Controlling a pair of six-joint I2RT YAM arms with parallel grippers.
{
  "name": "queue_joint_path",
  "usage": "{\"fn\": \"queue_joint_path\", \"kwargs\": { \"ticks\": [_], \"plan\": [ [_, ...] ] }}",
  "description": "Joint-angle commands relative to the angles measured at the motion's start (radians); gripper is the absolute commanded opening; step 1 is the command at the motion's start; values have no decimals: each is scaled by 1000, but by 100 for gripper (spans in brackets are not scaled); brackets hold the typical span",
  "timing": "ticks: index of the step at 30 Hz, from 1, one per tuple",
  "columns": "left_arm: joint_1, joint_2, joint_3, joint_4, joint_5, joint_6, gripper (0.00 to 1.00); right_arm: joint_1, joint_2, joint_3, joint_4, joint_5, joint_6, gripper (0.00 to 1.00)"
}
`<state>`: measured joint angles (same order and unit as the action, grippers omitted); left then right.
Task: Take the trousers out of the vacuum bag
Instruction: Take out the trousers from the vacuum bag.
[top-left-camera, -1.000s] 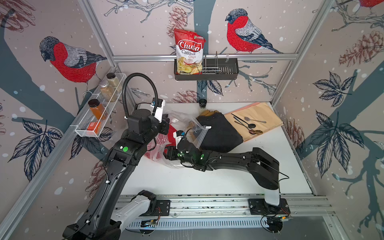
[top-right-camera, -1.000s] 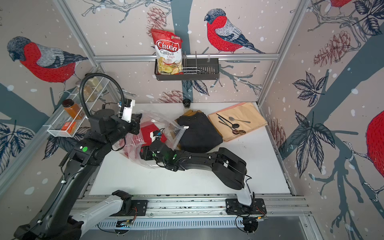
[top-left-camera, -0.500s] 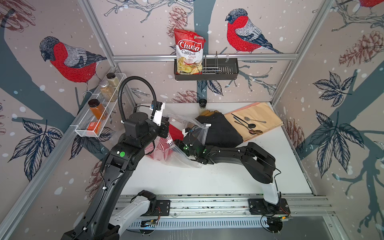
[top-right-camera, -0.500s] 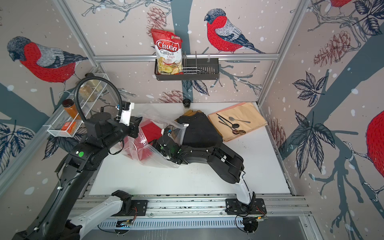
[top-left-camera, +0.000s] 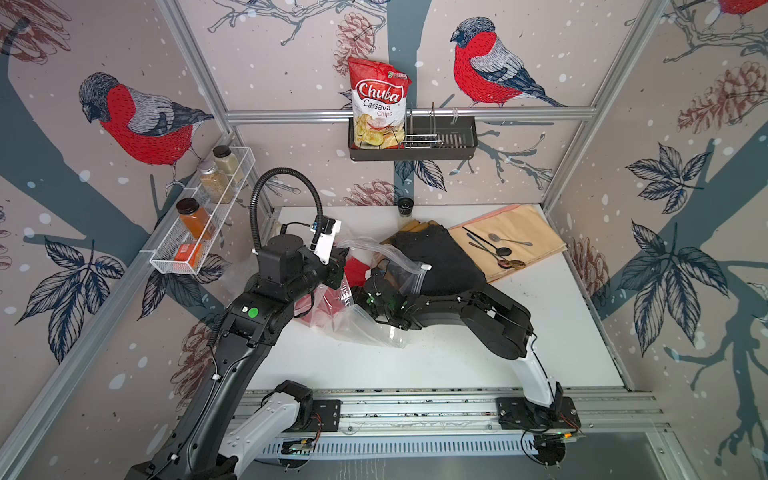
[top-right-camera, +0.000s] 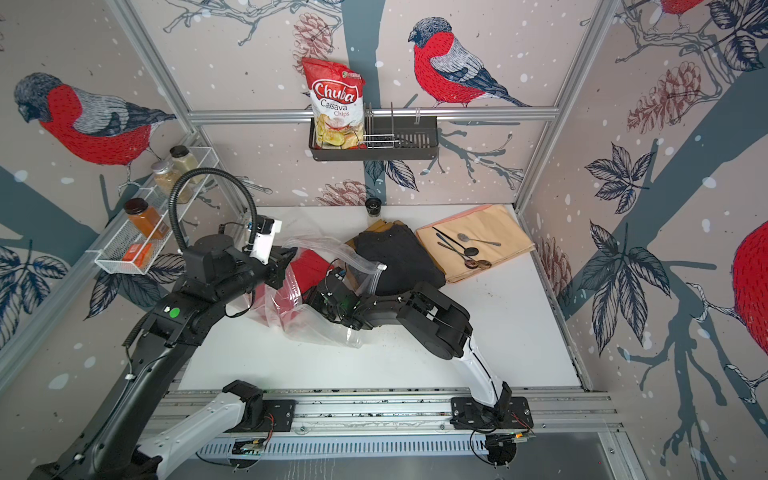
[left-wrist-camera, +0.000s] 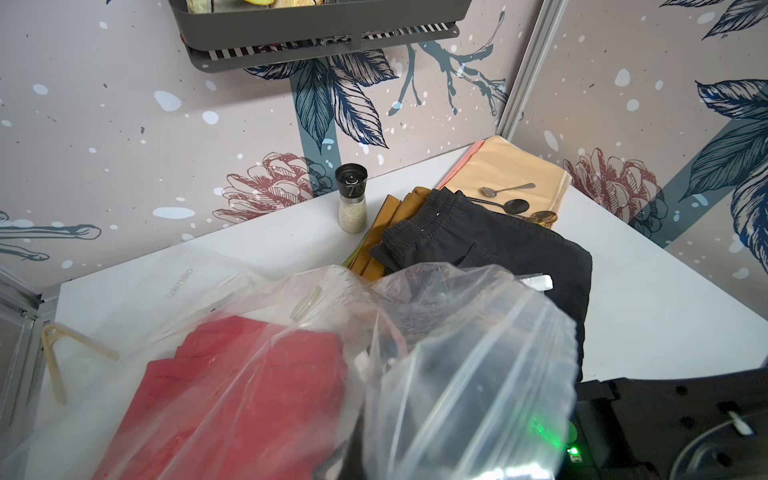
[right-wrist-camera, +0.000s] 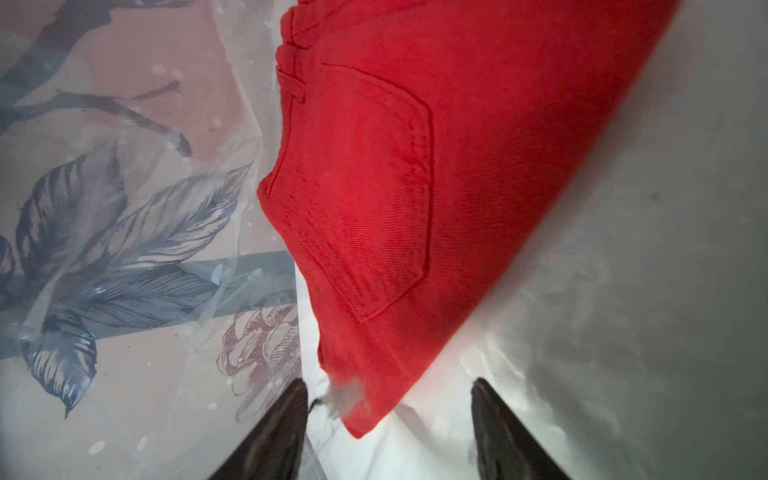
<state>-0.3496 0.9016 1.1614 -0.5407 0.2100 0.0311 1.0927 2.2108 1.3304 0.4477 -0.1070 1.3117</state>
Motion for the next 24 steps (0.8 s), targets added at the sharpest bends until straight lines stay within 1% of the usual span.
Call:
{"fn": "queue_joint_path", "kwargs": {
  "ticks": [1, 6, 13, 20, 24],
  "plan": [
    [0, -6, 6, 64, 27, 8, 0, -3, 30, 0, 77, -28, 64, 63],
    [0, -16, 13, 58, 38, 15, 0, -10, 72, 15, 116, -32, 102, 63],
    [1, -19, 4, 56, 58, 15, 0, -27, 152, 79, 162, -64, 143, 64],
    [1, -27, -1, 66, 89, 12, 0, -25, 198, 153, 151, -32, 143, 64],
    [1, -27, -3, 68, 86, 14, 0, -19, 222, 192, 133, -5, 150, 64]
  ]
}}
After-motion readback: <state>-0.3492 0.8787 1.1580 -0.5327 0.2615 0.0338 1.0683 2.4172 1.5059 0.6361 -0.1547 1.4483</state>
